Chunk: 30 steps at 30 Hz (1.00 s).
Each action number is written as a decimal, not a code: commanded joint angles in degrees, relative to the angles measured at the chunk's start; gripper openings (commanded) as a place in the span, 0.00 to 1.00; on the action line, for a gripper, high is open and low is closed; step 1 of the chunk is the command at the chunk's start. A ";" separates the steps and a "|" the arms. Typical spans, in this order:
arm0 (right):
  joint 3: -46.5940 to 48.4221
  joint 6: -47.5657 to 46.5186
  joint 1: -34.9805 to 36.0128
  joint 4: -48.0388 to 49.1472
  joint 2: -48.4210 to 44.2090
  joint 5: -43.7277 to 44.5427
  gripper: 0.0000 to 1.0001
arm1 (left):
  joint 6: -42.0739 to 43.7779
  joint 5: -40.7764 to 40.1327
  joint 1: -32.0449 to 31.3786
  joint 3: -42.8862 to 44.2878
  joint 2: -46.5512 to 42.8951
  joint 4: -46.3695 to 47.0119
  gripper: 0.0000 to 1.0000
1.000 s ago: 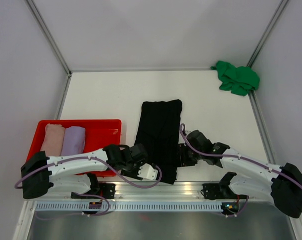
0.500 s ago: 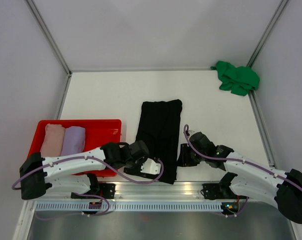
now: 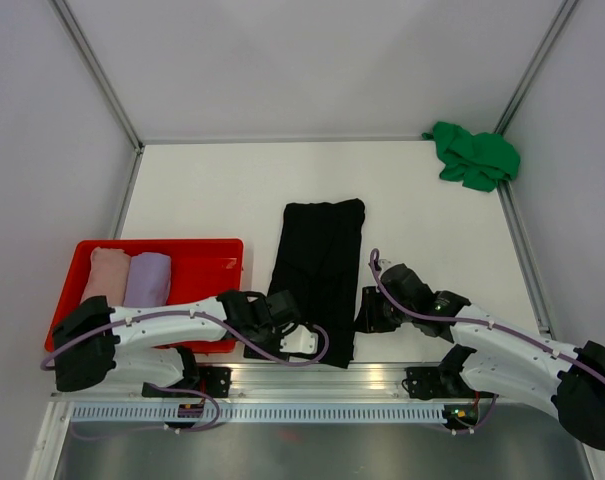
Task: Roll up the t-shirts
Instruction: Roll the tshirt
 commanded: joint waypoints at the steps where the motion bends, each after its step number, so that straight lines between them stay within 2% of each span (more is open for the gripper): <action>1: 0.56 0.40 -0.32 0.82 0.19 0.70 0.42 | -3.23 3.79 -0.41 -2.22 2.64 3.09 0.67; 7: 0.91 1.45 -0.24 0.47 -0.60 0.96 0.42 | -2.53 2.39 -0.41 -4.68 4.75 7.84 0.67; 11: 0.56 2.15 -0.24 0.38 -2.09 1.22 0.42 | -2.88 1.86 -0.32 -5.56 6.24 9.60 0.63; 13: 0.38 2.42 -0.23 0.12 -3.06 1.31 0.42 | -2.53 1.85 -0.24 -5.82 6.60 10.48 0.57; 17: 1.00 1.98 -0.24 -1.02 -4.38 1.75 0.43 | -1.13 2.12 0.38 -5.48 6.86 10.66 0.36; 20: 1.61 0.40 -0.24 -1.72 -4.91 2.36 0.43 | -0.86 2.20 0.55 -4.68 7.04 10.05 0.26; 23: 1.53 -1.53 -0.24 -1.73 -4.82 1.40 0.43 | -0.60 3.69 1.43 -2.50 6.78 8.39 0.05; 26: 0.65 -3.46 -0.15 -0.76 -5.52 0.17 0.43 | 0.89 10.44 3.88 0.40 6.07 5.14 0.02; 27: 0.47 -3.73 -0.15 -0.41 -6.39 -0.01 0.42 | 1.59 15.43 4.77 1.11 5.81 2.08 0.02; 30: -0.40 -4.08 -0.06 3.54 -8.85 -1.23 0.42 | 4.85 20.74 8.54 3.40 6.16 -2.24 0.02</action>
